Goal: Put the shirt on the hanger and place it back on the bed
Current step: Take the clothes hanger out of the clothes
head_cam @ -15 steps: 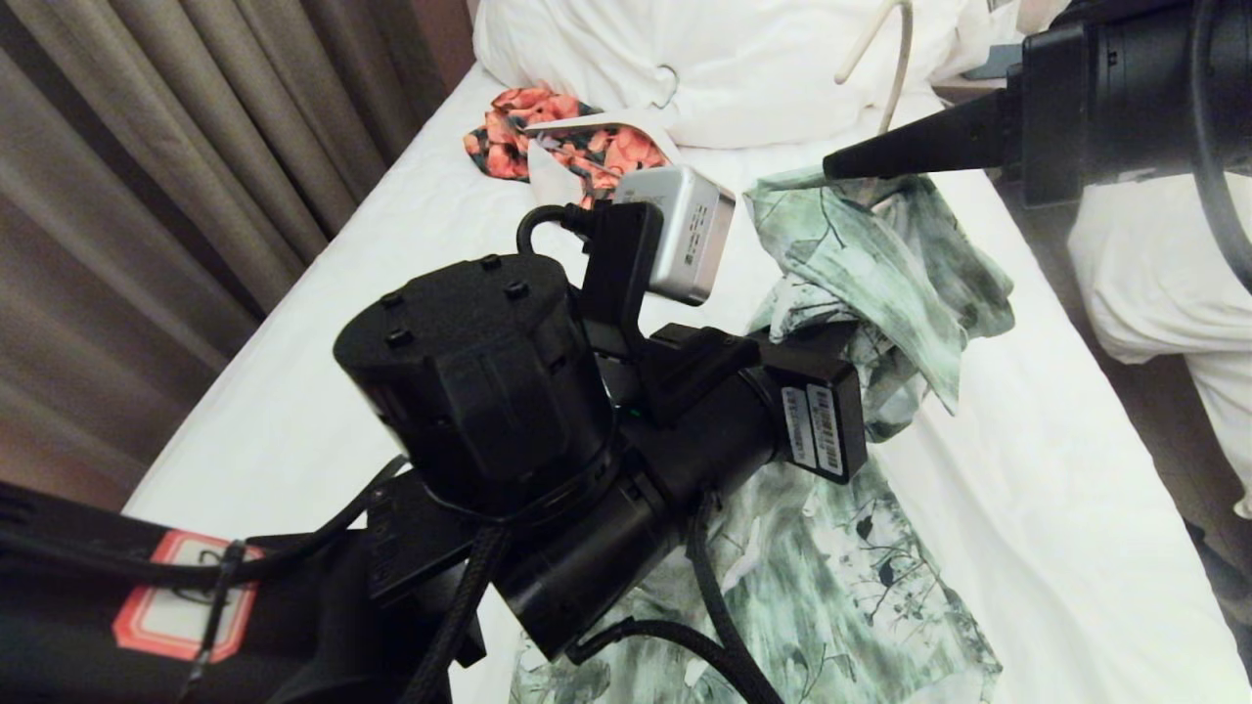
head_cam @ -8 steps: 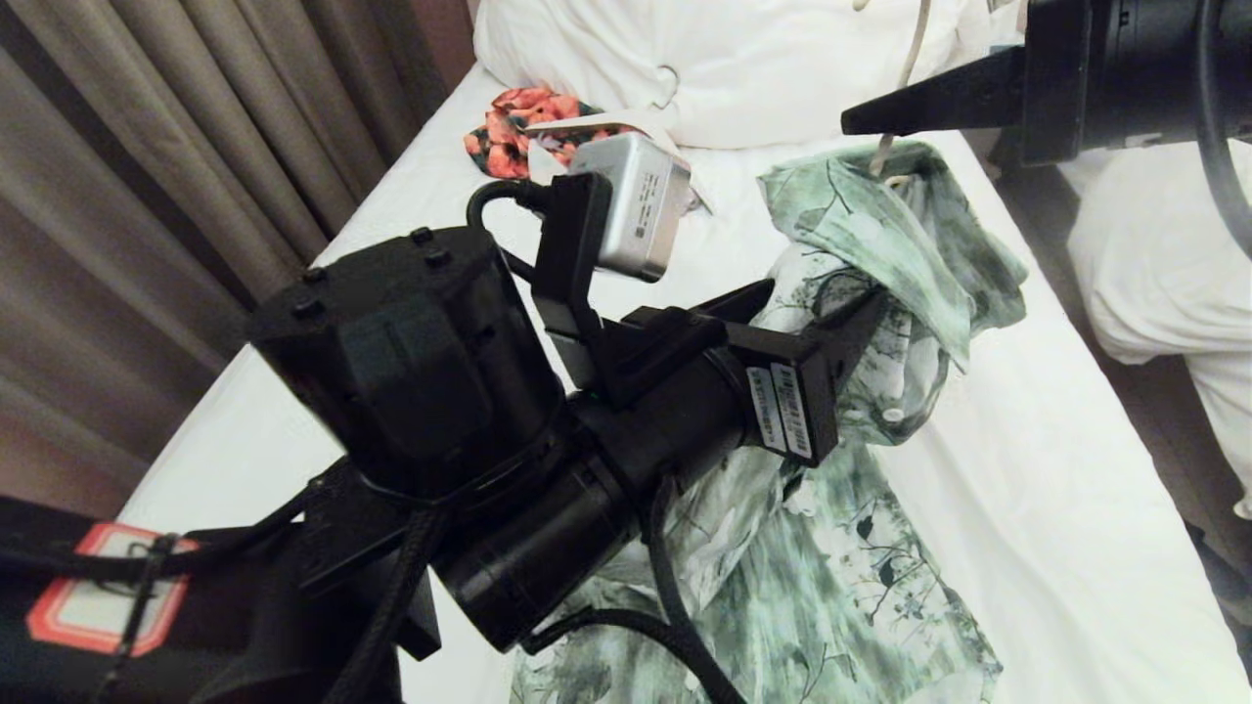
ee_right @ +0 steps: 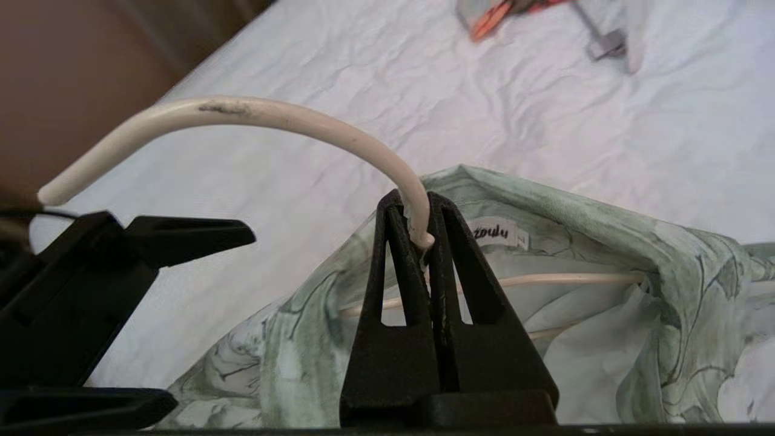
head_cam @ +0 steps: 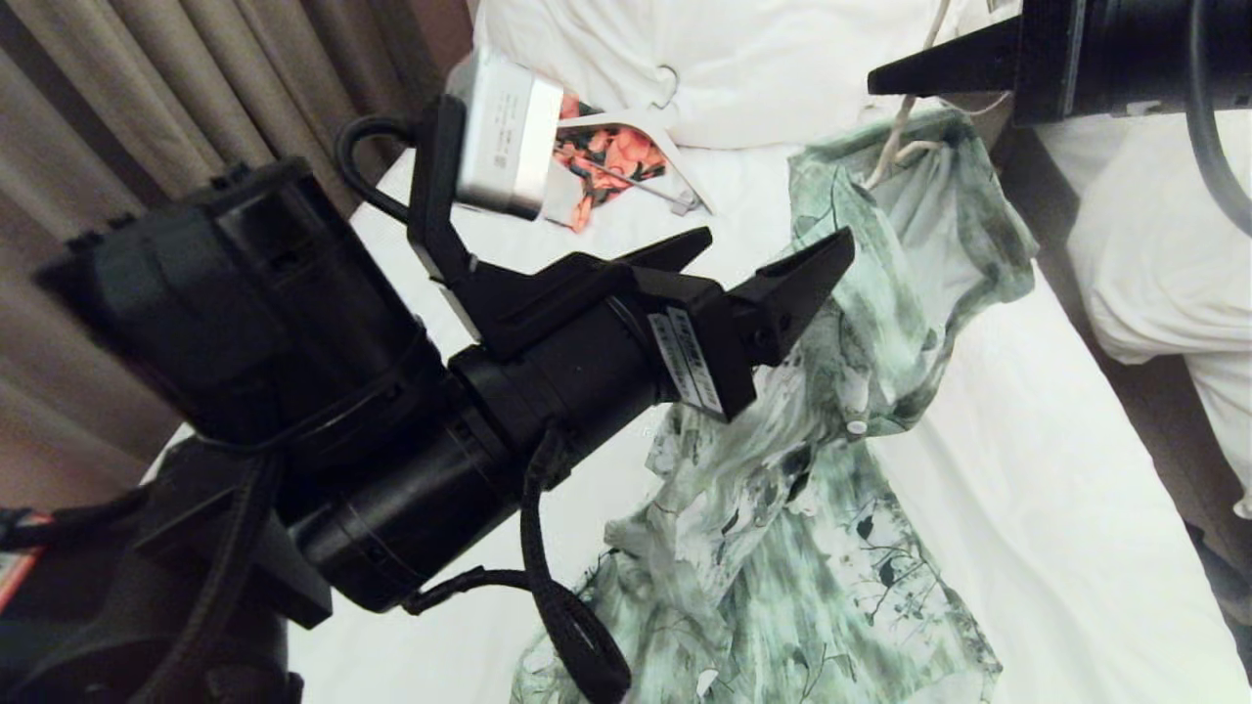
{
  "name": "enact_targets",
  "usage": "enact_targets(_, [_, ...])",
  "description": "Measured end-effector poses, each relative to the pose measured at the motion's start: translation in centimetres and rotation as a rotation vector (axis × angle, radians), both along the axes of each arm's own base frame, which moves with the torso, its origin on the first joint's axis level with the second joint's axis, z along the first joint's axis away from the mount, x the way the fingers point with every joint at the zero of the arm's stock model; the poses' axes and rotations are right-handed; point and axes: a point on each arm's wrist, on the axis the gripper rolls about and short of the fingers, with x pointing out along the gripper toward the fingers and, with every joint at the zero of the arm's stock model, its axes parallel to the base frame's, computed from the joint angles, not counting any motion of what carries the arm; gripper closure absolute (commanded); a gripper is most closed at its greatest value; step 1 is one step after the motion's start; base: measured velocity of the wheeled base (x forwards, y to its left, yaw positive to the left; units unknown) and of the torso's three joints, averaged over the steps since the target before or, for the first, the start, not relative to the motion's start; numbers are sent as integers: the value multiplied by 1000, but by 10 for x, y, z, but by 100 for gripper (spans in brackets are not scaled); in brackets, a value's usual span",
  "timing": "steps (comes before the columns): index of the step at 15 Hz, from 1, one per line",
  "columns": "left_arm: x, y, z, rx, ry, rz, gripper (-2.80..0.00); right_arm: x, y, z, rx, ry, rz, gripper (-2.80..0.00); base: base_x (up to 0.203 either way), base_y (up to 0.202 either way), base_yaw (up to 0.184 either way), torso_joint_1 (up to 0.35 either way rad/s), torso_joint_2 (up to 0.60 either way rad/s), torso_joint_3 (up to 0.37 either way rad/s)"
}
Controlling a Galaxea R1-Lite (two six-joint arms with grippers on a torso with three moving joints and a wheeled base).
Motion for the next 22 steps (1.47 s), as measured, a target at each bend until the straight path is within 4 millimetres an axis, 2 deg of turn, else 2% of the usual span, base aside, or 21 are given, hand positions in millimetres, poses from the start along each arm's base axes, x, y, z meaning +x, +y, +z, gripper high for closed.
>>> enact_targets(1, [1,2,2,-5,-3,7,0,1,0,2,19,-13,-16,0,0,0,0,0,0,0])
enact_targets(13, [7,14,17,-44,-31,50,0,21,3,-1,55,-47,-109,0,0,0,0,0,0,0])
enact_targets(17, [8,15,17,-44,-32,56,0,25,1,-3,71,-73,-125,0,0,0,0,67,-302,-230])
enact_targets(19, [18,22,17,-30,-27,96,0,28,-2,-1,82,-99,-155,0,0,0,0,114,-468,-350])
enact_targets(22, [43,41,21,22,4,189,0,34,-12,-1,65,-109,-207,0,0,0,0,153,-507,-361])
